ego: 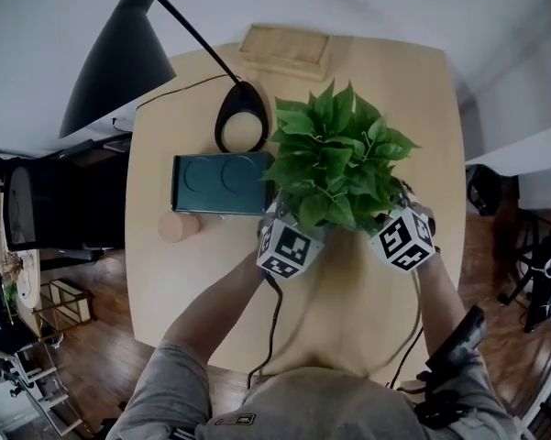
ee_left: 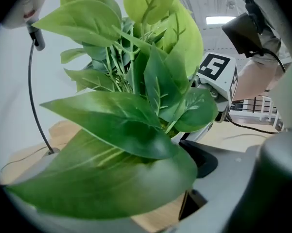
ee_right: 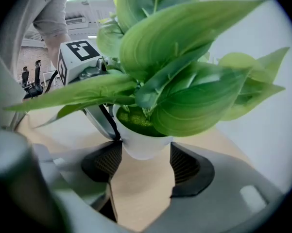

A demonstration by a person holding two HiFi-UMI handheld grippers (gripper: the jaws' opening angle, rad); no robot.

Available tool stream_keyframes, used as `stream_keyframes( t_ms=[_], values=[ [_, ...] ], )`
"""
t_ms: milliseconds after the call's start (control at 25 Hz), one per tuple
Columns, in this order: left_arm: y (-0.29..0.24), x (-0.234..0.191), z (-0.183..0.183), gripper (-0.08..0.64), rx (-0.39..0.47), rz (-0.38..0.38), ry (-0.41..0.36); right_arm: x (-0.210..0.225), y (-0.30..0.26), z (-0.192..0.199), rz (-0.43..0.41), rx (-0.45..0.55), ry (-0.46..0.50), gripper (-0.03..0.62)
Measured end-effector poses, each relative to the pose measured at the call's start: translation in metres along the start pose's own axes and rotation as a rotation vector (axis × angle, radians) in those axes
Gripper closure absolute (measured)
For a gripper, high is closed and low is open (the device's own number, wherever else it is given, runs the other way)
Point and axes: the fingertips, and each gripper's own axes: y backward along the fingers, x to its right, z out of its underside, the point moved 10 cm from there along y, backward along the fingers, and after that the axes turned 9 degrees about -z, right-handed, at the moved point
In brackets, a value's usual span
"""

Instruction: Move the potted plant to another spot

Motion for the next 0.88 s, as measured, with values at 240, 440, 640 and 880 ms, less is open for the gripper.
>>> stream_keyframes(
  t_ms=[240, 440, 640, 880],
  values=[
    [-0.011, 0.009, 0.014, 0.164, 0.021, 0.022, 0.080, -0.001, -0.002, 0.017, -0.007, 0.000, -0.032, 0.287],
    [-0.016, 0.011, 0.021, 0.167, 0.048, 0.019, 0.111, -0.003, -0.005, 0.026, -0.004, 0.033, -0.072, 0.308],
    [-0.018, 0.009, 0.024, 0.172, 0.060, 0.022, 0.112, -0.001, -0.008, 0.026, 0.010, 0.032, -0.070, 0.314],
    [-0.023, 0.005, 0.031, 0.179, 0.048, 0.025, 0.122, 0.002, -0.018, 0.029, 0.004, 0.025, -0.095, 0.318]
  ],
)
